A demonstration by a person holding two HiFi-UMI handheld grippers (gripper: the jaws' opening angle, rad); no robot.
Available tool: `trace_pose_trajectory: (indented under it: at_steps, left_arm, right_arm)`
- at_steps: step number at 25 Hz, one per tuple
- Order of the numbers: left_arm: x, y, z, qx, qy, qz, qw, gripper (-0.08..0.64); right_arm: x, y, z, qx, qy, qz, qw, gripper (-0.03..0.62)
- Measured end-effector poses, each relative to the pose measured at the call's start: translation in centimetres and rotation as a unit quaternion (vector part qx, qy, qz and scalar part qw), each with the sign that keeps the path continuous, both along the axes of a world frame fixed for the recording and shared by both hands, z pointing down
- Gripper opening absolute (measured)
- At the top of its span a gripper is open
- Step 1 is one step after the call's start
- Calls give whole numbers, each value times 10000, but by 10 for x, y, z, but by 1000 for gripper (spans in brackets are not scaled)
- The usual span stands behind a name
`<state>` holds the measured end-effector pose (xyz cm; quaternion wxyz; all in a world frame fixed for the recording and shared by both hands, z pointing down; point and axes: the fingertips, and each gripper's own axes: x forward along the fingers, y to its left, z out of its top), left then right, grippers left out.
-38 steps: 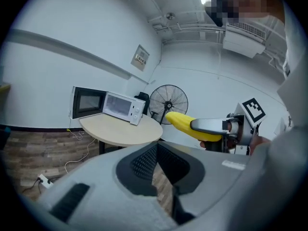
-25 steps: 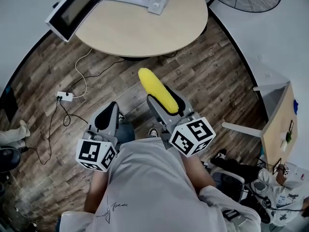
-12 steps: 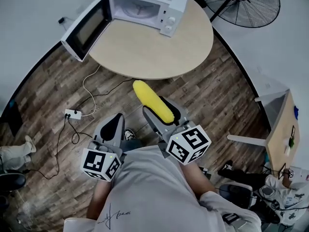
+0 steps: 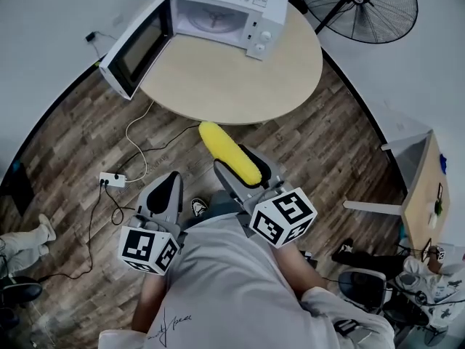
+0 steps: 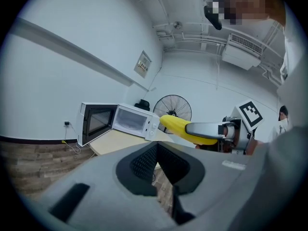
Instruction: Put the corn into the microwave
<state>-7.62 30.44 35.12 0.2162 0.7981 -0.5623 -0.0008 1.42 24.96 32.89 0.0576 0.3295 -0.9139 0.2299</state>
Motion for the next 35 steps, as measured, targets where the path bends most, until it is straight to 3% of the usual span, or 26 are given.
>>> trace_pose_trajectory:
  at_steps: [15,26,35]
  left_arm:
    - [-20,-53,-9,149,-46,-31,9999,-9]
    - [-36,-162,-11,64,-204,221,9995,-9]
    - [-29,-253,-14,5,-444,609,9972,-9]
  right_arm:
    - [-15,-54,3,46,-61,117,9999,261]
    - [-23,-158,9,-59,-116,391,9992,261]
    - [-16,-241,16,-168,-366,689,9968,261]
